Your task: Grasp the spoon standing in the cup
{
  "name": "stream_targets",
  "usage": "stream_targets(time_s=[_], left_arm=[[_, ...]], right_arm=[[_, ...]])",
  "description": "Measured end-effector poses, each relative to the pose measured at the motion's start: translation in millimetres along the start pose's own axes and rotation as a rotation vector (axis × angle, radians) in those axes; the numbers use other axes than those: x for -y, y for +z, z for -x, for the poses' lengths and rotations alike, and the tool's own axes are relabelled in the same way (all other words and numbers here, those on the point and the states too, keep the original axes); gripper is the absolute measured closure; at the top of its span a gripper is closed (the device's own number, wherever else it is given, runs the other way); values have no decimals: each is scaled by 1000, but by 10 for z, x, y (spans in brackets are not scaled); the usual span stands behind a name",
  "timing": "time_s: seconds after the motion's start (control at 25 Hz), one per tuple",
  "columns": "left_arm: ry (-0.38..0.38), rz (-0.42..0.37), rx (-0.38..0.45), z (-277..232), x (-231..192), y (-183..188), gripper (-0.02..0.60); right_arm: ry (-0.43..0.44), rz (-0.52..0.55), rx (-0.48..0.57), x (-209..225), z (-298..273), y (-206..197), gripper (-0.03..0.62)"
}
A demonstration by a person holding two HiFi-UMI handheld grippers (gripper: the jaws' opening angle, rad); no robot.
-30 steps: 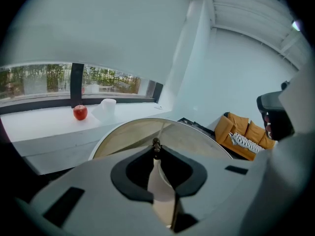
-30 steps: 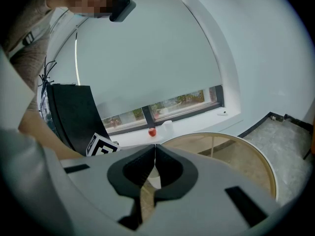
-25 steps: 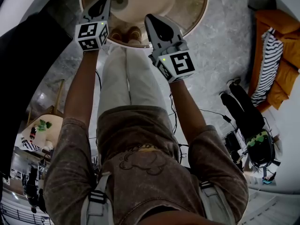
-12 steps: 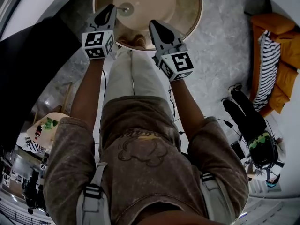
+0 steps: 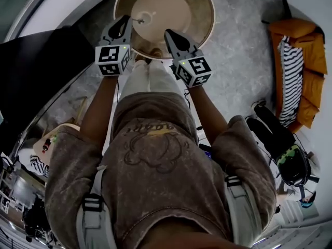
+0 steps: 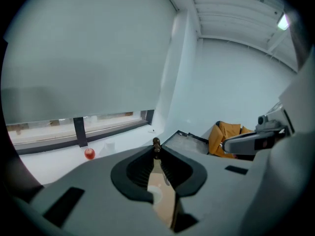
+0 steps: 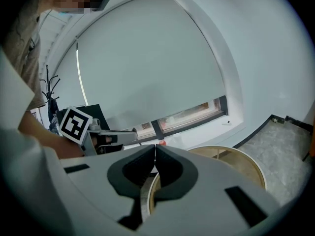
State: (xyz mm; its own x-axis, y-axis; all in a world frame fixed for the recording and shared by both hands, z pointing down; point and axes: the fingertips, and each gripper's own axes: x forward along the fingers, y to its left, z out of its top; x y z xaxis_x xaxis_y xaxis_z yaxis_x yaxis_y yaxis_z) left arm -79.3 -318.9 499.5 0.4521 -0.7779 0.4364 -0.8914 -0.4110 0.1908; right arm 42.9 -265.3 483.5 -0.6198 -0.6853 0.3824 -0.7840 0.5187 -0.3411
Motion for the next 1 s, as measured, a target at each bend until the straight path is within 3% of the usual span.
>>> stream_targets(time_s=[0.2,0.68,1.0], left_arm=[[-34,-55,24,363,183,387,526],[-67,-87,111,791,522,1025,526],[-71,-108,185,896,663,1324,526]], right_arm=[[22,-13,39,-169,149,309,576],[34,62,116,-339,426,799,576],[-10,103,168,-105,642,1049,576]])
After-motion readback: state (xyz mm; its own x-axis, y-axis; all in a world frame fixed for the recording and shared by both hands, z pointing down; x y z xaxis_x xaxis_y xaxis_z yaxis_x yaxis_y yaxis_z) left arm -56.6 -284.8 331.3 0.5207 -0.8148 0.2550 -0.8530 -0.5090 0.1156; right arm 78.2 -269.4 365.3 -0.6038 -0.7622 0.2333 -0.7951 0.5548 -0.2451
